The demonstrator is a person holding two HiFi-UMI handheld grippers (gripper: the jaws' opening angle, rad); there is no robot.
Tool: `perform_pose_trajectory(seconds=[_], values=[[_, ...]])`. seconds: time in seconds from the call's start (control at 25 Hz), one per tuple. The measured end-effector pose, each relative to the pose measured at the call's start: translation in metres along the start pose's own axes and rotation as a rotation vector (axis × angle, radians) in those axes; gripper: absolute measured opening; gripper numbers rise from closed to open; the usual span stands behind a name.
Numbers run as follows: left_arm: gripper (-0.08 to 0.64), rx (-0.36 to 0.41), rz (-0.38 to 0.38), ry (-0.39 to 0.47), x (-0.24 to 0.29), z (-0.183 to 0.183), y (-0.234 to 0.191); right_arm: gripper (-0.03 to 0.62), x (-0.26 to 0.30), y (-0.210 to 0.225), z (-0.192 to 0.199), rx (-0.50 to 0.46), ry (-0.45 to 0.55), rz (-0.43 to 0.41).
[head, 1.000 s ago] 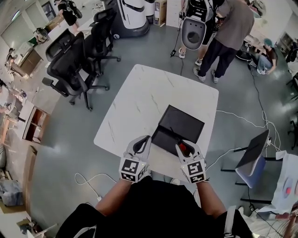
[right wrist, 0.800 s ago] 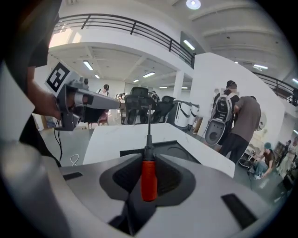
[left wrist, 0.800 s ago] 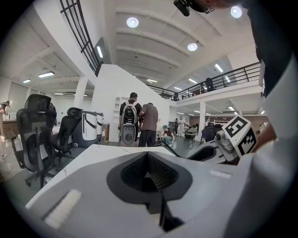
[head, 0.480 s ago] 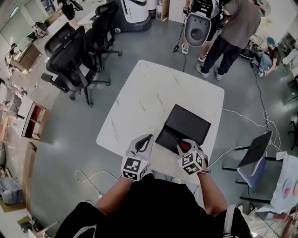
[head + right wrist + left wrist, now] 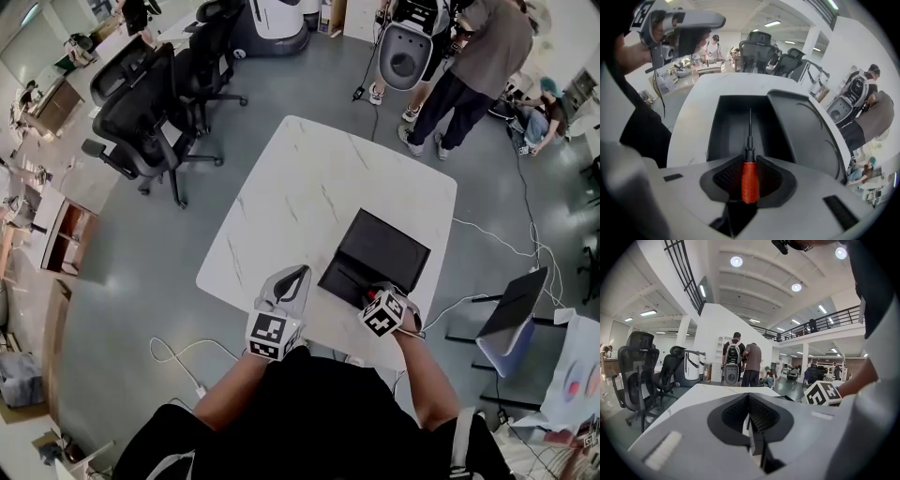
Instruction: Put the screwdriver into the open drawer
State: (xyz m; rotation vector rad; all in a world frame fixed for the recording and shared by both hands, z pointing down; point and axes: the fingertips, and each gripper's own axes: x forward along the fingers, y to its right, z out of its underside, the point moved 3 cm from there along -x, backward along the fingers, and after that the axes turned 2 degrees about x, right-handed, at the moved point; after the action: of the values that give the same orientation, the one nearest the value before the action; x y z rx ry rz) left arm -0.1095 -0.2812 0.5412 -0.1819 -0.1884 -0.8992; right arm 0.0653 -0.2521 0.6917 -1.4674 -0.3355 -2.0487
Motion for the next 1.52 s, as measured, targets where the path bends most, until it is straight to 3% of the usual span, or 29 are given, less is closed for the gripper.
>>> perform_pose_trajectory(seconds=[0.24,0.84,1.08,1.32,1.52], values=[[0.009,0.010,-0.002,-0.003,-0.001,0.004,-0.006,0.089,0.013,-0.006,0.004,-0.022,-0.074,-0.030],[0.009,-0.004,-0.020,-0.007,-0.006,0.007,-0.009,0.105,0.014,-0.003,0.003,-0.009,-0.066,-0.037],[0.009,-0.006,-0.006,-0.012,-0.003,0.008,-0.006,0.106,-0.012,0.001,-0.007,0.065,0.004,-0.028],[0.009,-0.012,0.024,-0.002,0.004,0.008,0.003,0.085,-0.043,0.005,-0.011,0.132,0.115,0.061],[0.009,-0.013,0.073,0.002,0.004,0.003,0.011,0.038,-0.086,0.011,-0.021,0.348,0.340,0.148]])
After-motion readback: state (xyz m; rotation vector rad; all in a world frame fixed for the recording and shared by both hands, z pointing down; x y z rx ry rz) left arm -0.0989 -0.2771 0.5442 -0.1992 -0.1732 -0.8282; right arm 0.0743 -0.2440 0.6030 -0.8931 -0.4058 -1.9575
